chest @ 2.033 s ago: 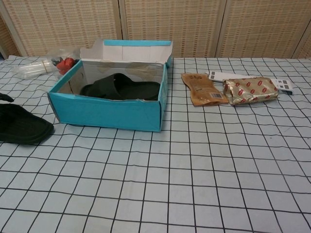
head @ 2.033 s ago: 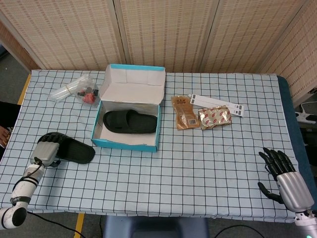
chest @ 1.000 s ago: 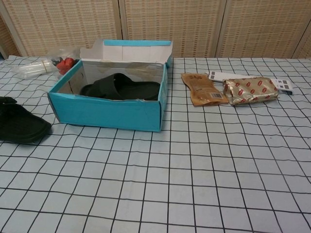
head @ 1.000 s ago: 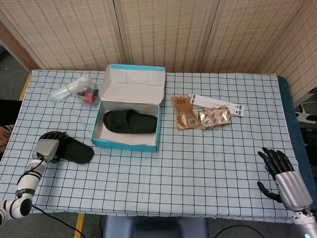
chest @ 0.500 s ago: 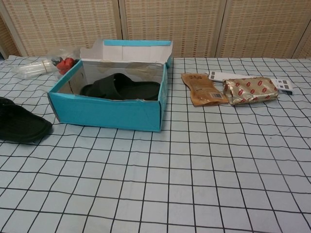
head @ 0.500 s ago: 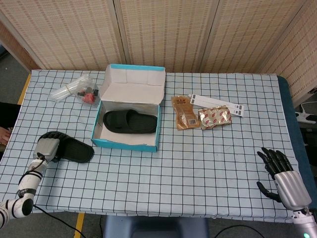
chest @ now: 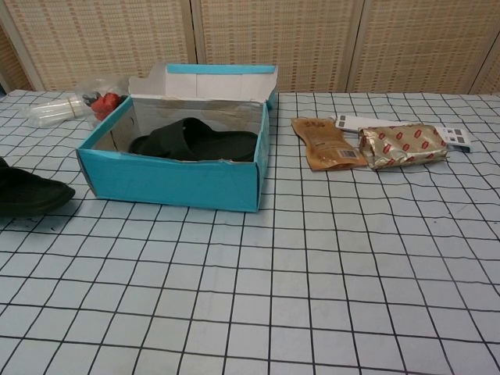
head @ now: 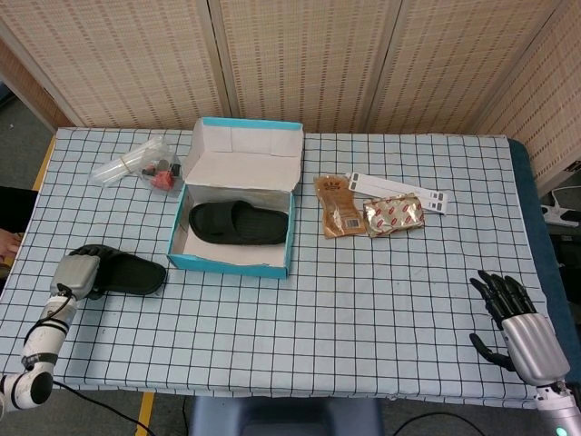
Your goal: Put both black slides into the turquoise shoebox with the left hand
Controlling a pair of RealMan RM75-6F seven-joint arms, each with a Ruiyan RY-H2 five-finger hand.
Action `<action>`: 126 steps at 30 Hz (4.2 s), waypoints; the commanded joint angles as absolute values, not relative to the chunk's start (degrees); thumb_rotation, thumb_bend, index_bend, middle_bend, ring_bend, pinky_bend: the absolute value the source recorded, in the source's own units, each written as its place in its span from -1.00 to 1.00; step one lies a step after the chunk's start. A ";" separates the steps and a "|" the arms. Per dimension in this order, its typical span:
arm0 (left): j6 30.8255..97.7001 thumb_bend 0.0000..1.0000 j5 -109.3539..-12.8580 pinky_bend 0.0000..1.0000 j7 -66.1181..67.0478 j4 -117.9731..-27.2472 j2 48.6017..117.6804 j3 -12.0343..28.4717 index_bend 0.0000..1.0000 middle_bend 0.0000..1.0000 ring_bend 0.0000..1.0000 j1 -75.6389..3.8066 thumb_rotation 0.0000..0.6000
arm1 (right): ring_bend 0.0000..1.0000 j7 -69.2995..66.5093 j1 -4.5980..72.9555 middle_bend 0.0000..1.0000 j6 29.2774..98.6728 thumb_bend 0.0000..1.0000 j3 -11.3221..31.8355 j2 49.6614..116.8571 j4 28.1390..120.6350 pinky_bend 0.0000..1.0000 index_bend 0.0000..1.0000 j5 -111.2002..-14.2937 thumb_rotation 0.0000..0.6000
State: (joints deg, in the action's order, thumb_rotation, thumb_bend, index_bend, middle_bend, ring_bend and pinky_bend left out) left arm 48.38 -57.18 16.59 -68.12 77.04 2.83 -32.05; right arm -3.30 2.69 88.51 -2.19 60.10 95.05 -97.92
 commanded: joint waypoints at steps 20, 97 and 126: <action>63.04 0.11 -57.89 -0.03 26.59 -97.64 59.67 5.28 -0.05 0.19 0.03 -29.13 1.00 | -1.00 -3.85 2.77 -1.00 88.43 -0.55 -2.38 59.83 95.07 -1.00 -1.00 -98.19 1.00; 18.33 0.16 1.10 0.04 30.13 -86.65 65.45 -10.70 -0.03 0.26 0.11 -92.68 1.00 | -1.00 -3.93 5.53 -1.00 82.10 -0.55 -2.50 60.54 94.78 -1.00 -1.00 -94.71 1.00; 12.78 0.16 -27.52 0.01 4.67 -82.28 65.70 2.98 0.00 0.30 0.11 -77.69 1.00 | -1.00 -4.02 5.76 -1.00 81.70 -0.55 -2.78 60.52 94.68 -1.00 -1.00 -94.77 1.00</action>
